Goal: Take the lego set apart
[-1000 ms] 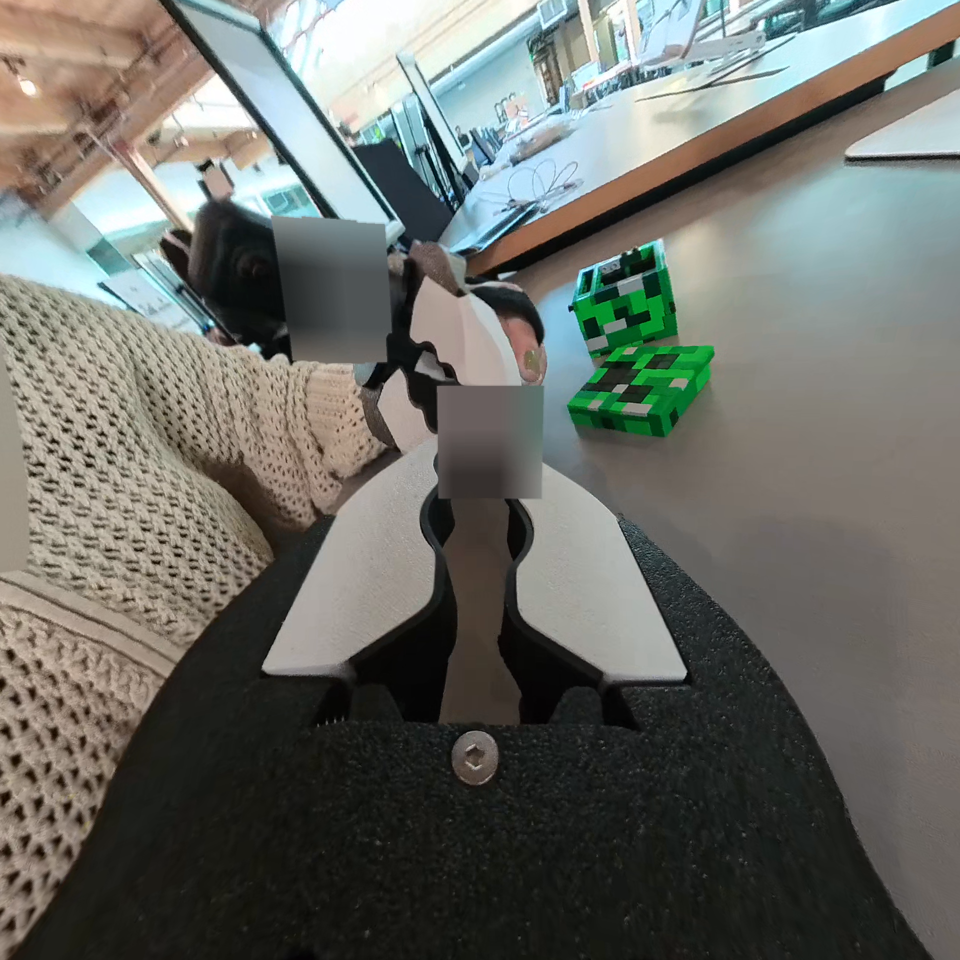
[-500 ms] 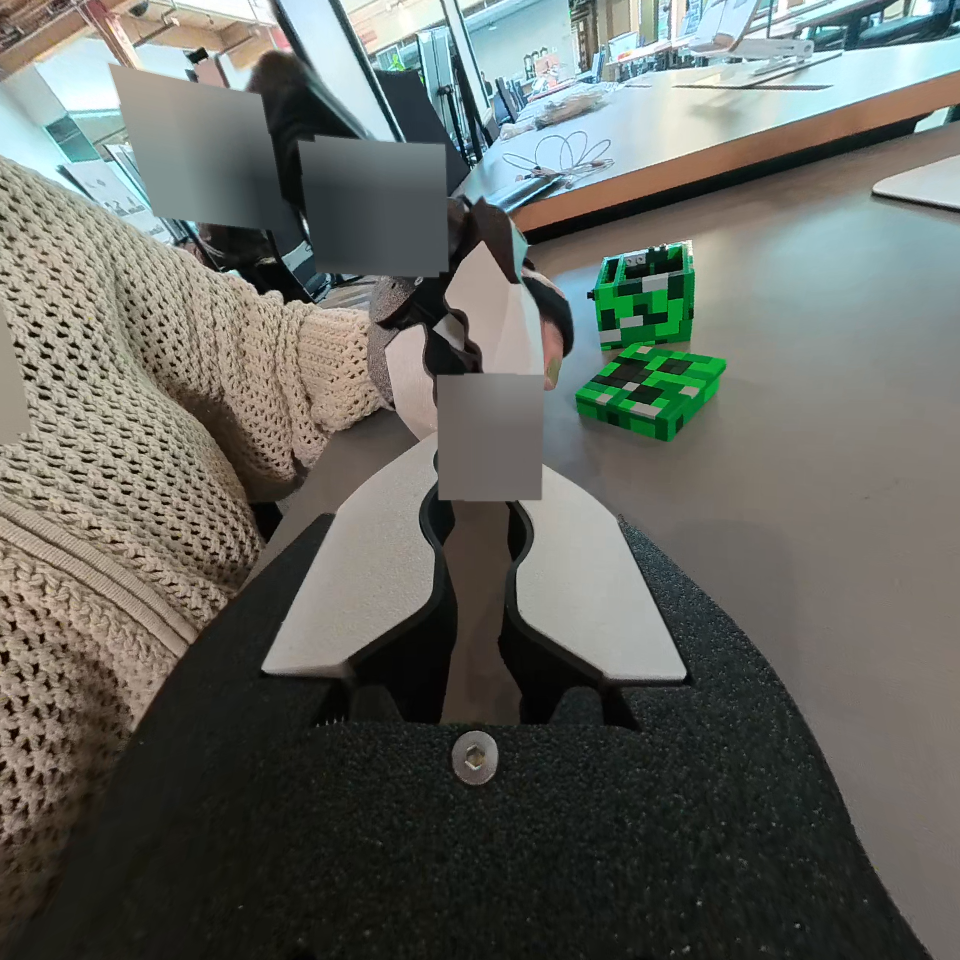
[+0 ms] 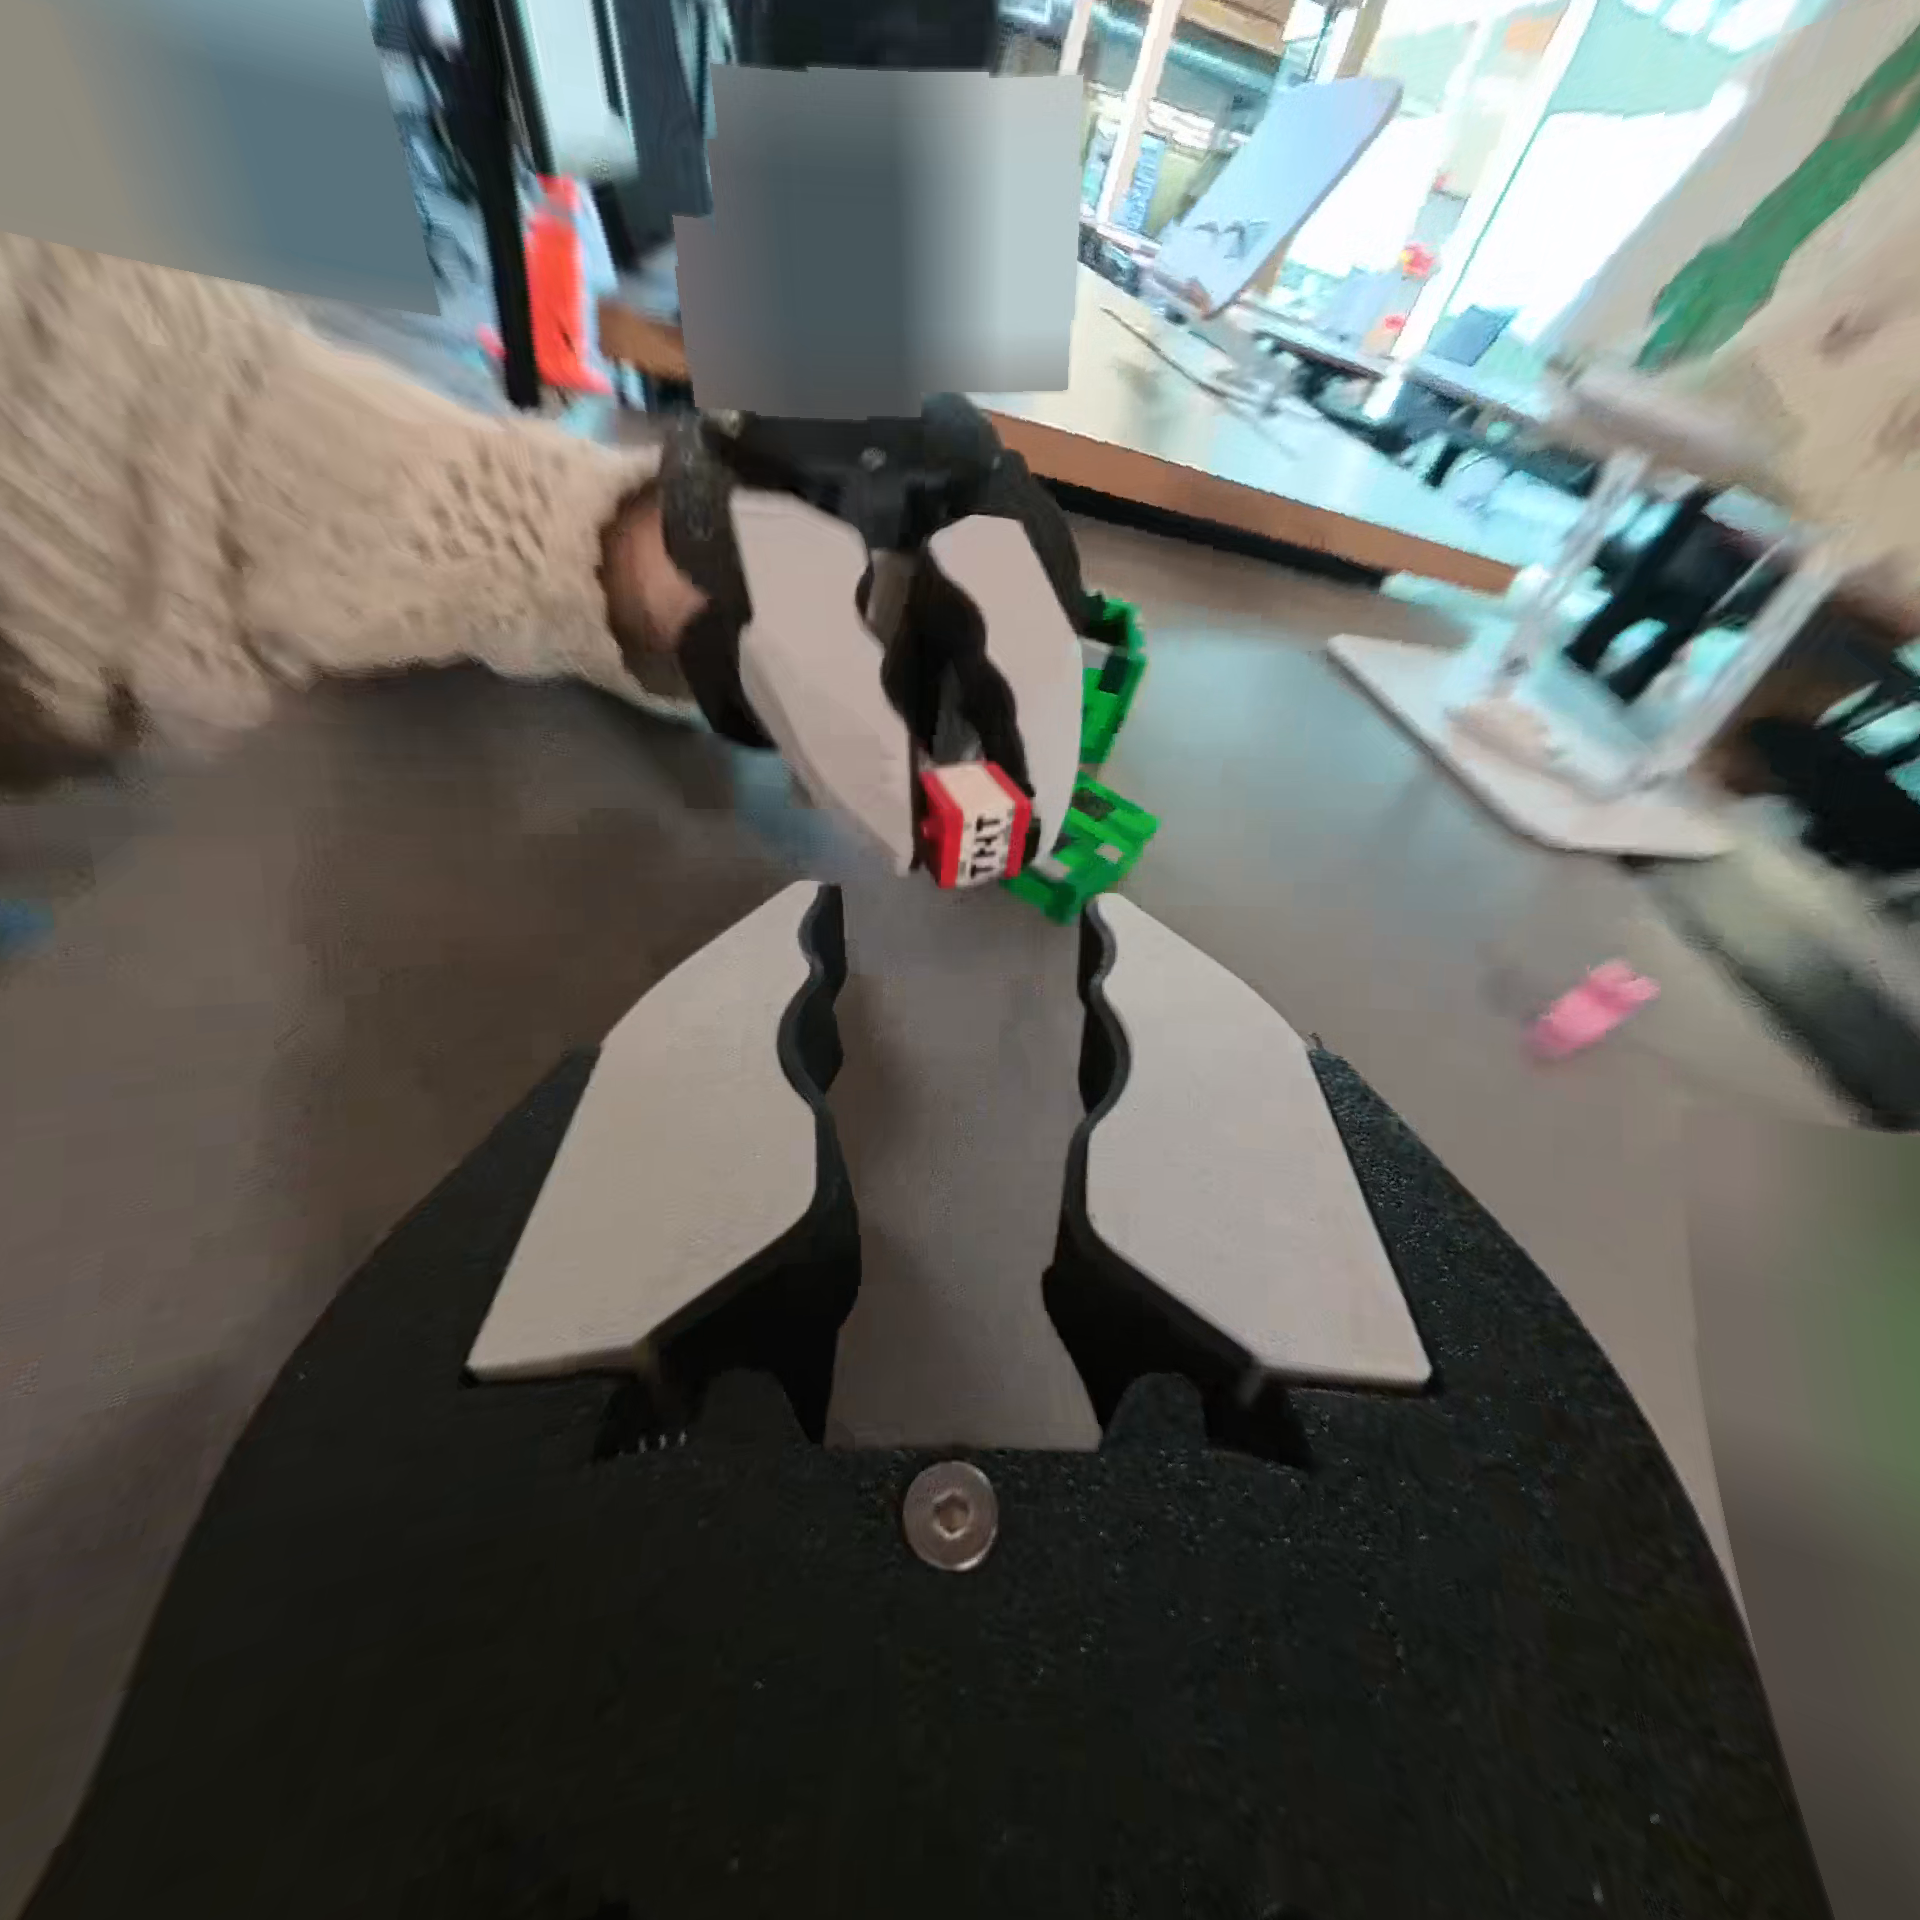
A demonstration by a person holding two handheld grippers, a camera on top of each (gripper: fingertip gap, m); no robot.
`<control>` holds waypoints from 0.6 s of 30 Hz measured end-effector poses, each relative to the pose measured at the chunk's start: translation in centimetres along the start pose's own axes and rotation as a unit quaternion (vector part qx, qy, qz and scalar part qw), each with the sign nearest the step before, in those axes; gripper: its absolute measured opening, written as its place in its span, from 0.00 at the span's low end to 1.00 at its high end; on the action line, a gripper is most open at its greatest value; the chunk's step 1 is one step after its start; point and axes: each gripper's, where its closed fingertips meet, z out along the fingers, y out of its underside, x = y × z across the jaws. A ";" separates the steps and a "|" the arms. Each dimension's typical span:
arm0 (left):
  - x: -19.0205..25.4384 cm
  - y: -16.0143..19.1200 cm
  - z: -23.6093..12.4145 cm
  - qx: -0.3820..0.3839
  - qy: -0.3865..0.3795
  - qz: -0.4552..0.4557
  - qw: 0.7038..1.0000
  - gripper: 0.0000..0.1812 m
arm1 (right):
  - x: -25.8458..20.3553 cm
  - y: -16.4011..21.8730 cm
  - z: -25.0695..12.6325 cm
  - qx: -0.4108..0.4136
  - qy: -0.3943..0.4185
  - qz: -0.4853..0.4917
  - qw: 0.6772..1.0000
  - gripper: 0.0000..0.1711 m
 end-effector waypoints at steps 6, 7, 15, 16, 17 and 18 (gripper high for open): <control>0.7 0.8 0.3 -0.013 0.074 -0.126 0.989 0.11 | -0.4 0.0 0.9 -0.048 0.097 -0.241 0.965 0.24; 0.8 1.0 0.4 -0.016 0.080 -0.138 0.987 0.11 | -0.5 -0.1 0.9 -0.050 0.102 -0.263 0.958 0.22; -0.2 1.2 0.7 -0.013 0.052 -0.162 0.985 0.13 | -0.7 0.2 1.2 -0.076 0.108 -0.304 0.943 0.06; -0.4 1.0 0.7 -0.005 0.043 -0.155 0.987 0.16 | -0.6 0.0 1.1 -0.065 0.107 -0.284 0.951 0.05; -0.6 0.8 0.6 -0.002 0.033 -0.144 0.989 0.16 | -0.7 -0.3 1.0 -0.050 0.096 -0.256 0.961 0.05; -0.6 0.6 0.5 0.002 0.031 -0.131 0.991 0.16 | -0.8 -0.4 1.0 -0.039 0.085 -0.222 0.971 0.06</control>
